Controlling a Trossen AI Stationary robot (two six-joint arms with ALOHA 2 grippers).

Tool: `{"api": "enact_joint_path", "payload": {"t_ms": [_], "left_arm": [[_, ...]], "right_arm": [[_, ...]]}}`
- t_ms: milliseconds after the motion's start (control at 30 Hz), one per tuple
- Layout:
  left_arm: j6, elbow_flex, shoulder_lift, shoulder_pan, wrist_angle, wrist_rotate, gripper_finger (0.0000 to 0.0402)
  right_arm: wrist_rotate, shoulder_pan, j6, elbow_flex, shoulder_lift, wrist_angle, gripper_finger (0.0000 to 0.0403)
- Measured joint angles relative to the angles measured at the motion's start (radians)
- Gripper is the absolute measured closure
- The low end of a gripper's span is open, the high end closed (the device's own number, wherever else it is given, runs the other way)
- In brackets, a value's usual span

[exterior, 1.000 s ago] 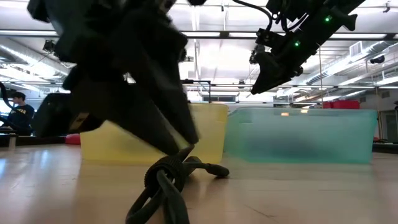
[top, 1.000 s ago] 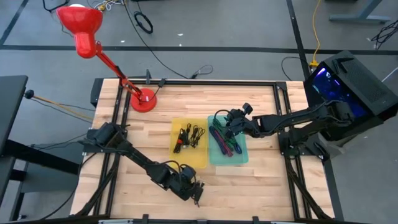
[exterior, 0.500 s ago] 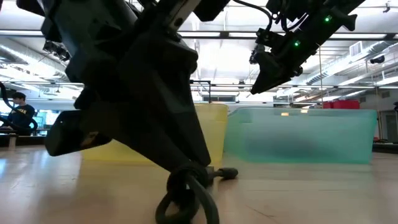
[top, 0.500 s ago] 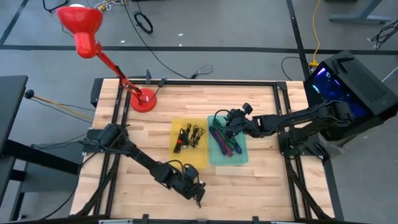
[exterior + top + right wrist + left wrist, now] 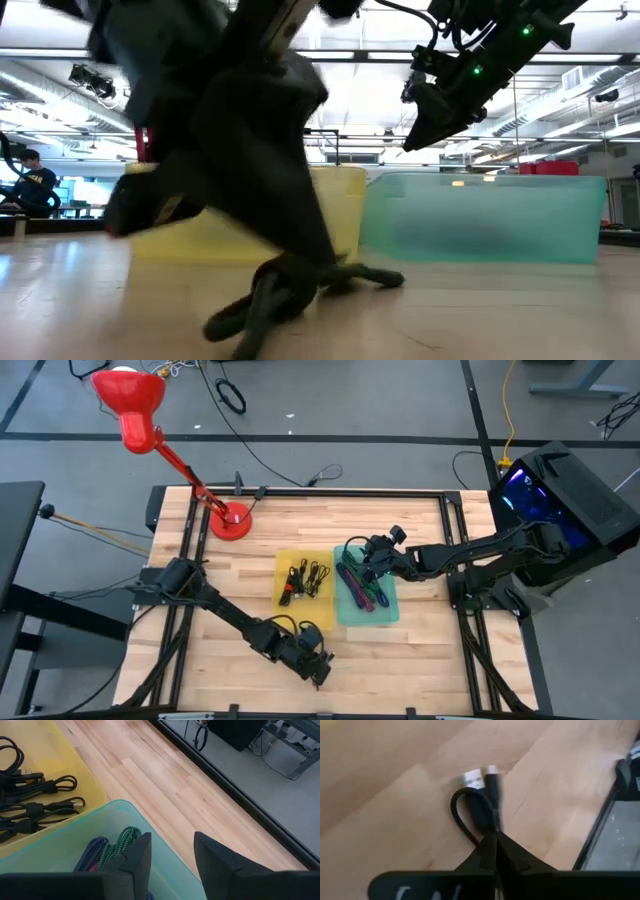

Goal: Pick & Place USB Port
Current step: Put the black charger cable into the yellow bin

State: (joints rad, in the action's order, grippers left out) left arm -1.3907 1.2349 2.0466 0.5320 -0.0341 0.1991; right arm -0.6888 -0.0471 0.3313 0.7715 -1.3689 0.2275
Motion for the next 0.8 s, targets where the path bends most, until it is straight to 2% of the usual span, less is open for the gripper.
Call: {"api": "enact_joint_path", "payload": {"t_ms": [133, 267, 467, 633, 800], "left_arm": [[0.078, 0.101, -0.024, -0.001, -0.097, 0.026, 0.04], [0.148, 0.237, -0.022, 0.001, -0.294, 0.041, 0.04], [0.227, 0.46, -0.022, 0.029, -0.597, 0.148, 0.0401], [0.236, 0.621, -0.024, 0.047, -0.967, 0.285, 0.0401], [0.209, 0.706, -0.027, 0.025, -1.288, 0.379, 0.0401]], "right_arm": [[0.0, 0.0, 0.0, 0.0, 0.0, 0.0, 0.0252], [0.0, 0.0, 0.0, 0.0, 0.0, 0.002, 0.0252], [-0.001, 0.0, 0.0, 0.0, 0.0, 0.015, 0.0252], [0.0, 0.0, 0.0, 0.0, 0.0, 0.015, 0.0252], [0.001, 0.0, 0.001, 0.0, 0.0, 0.015, 0.0252]]}}
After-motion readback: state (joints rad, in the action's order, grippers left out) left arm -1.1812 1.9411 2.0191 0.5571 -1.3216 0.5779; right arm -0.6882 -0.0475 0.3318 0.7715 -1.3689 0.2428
